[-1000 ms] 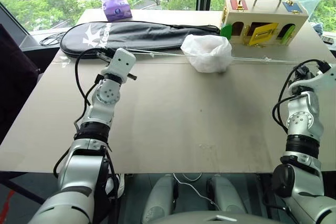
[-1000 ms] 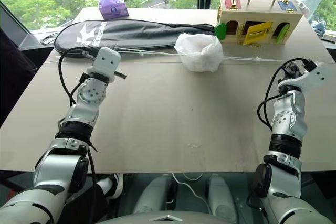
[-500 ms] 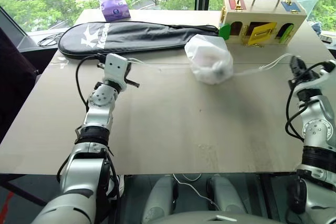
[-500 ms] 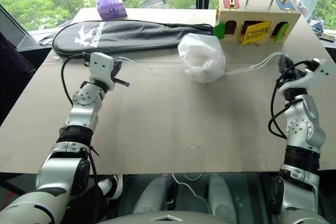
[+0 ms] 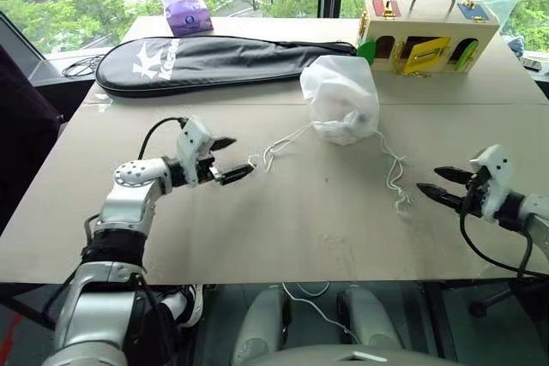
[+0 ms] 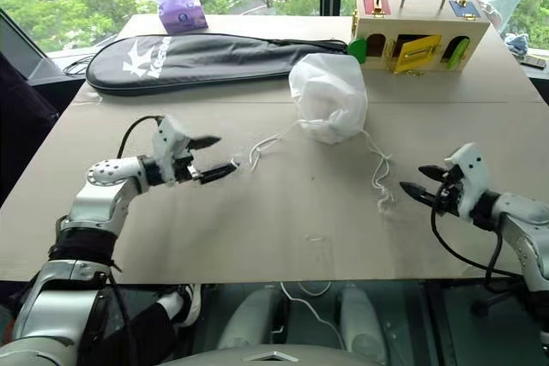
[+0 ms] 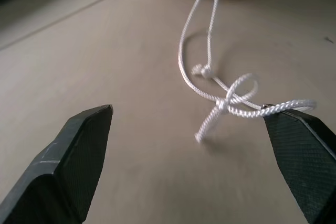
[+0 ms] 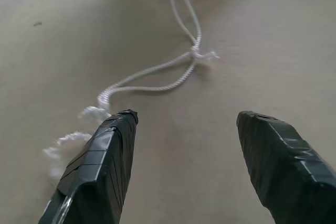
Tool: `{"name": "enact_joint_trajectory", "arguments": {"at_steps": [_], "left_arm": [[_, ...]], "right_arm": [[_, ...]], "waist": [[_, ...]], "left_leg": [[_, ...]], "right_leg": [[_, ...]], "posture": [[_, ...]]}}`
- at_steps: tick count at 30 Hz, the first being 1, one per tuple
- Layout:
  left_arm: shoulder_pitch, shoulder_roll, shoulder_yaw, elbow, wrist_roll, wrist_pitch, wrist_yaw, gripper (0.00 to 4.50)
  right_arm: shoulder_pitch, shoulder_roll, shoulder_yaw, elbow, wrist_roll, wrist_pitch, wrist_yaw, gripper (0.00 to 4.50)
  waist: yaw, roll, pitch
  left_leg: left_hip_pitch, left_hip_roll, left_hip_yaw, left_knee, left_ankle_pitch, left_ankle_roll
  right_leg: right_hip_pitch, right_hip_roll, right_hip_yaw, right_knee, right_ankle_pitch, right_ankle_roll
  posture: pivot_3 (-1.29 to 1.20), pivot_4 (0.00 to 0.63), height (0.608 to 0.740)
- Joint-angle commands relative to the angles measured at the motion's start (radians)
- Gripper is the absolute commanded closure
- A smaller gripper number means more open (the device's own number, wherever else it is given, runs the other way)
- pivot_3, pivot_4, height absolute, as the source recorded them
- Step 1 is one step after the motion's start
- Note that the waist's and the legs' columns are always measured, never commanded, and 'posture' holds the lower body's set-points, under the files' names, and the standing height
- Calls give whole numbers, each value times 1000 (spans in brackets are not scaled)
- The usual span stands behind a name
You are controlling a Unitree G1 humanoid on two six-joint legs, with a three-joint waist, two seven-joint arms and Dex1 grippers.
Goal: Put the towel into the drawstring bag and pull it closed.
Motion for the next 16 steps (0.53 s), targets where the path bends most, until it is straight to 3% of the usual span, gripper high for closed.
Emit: {"name": "enact_joint_trajectory", "arguments": {"at_steps": [1,5,9,16], "left_arm": [[73,47,1,-129,-67,97,-110,33],[89,31,19,-109,-14,43,-54,33],[134,78,29,-102,5,-7,-93,33],[149,35,59,-118,7,-79,-43,33]], "right_arm": [[-11,0,-93,18,4,-68,24,1244],[40,25,-115,-24,24,-67,50,1244],[77,46,-132,-40,21,-74,50,1244],[75,72,-157,-39,47,-90,81,1244]], "waist": [[2,0,0],[10,0,0],[4,0,0],[5,0,0]], "left_leg": [[0,0,1,0,0,0],[0,0,-2,0,0,0],[0,0,-2,0,0,0],[1,0,0,0,0,0]], "right_leg": [[0,0,1,0,0,0],[1,-1,-1,0,0,0],[2,-1,-1,0,0,0],[2,-2,0,-1,0,0]], "posture": [[0,150,740],[0,150,740],[0,150,740],[0,150,740]]}}
